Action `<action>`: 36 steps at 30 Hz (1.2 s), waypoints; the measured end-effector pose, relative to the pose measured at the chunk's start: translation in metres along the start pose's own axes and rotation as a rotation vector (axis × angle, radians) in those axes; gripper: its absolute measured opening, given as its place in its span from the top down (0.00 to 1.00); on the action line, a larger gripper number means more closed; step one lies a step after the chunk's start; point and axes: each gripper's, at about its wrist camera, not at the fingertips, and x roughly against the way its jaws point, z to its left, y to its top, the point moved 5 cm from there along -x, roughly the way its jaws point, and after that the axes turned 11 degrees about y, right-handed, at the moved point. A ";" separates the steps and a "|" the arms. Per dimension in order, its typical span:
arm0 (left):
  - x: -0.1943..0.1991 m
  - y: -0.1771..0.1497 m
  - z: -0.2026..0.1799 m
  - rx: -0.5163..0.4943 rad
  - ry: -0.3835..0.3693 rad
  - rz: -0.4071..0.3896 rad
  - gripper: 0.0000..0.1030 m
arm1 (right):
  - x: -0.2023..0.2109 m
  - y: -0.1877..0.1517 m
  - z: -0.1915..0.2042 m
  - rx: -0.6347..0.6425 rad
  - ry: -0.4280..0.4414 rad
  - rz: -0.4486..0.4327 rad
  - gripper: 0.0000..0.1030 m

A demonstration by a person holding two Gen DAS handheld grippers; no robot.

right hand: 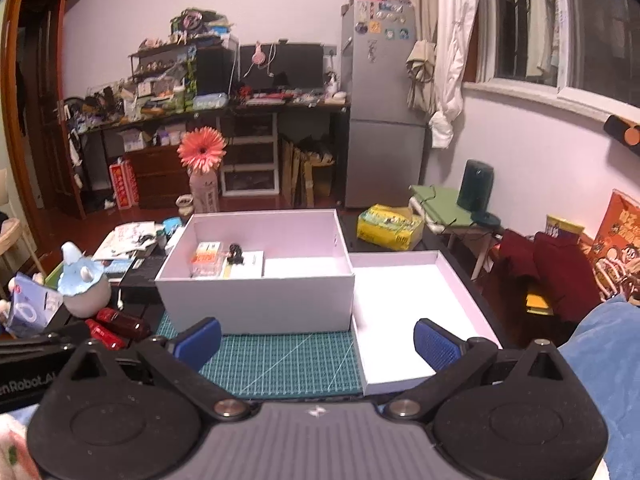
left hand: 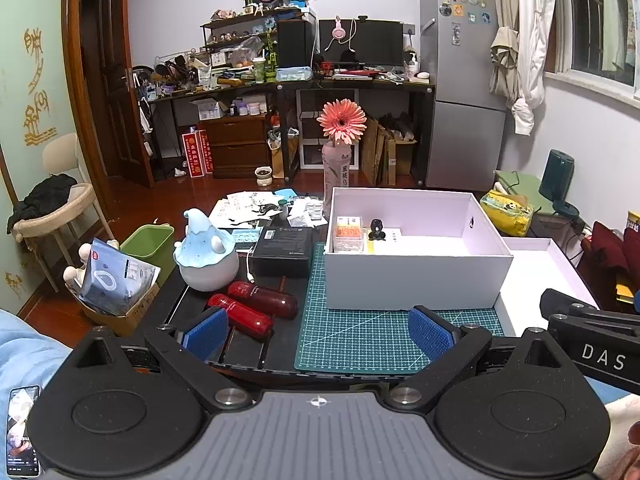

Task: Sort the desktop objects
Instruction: 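Move the left tool toward the two red bottles beside the ceramic figure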

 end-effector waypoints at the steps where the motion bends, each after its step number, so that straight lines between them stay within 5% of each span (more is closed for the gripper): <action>1: 0.000 0.000 0.000 0.000 0.000 0.000 0.05 | 0.000 -0.001 0.001 0.006 -0.011 -0.006 0.00; 12: -0.003 0.000 0.002 0.015 -0.009 0.009 0.05 | 0.010 0.000 0.008 0.070 -0.034 -0.103 0.00; 17: -0.003 -0.001 0.004 0.017 0.018 -0.005 0.05 | 0.006 0.001 0.006 0.070 0.028 -0.064 0.00; 29: -0.022 -0.001 0.014 0.047 0.043 0.041 0.07 | -0.002 -0.004 -0.008 -0.013 0.011 -0.087 0.00; 36: -0.034 0.005 0.022 0.063 0.050 0.020 0.07 | -0.009 -0.005 -0.008 0.044 0.025 -0.016 0.00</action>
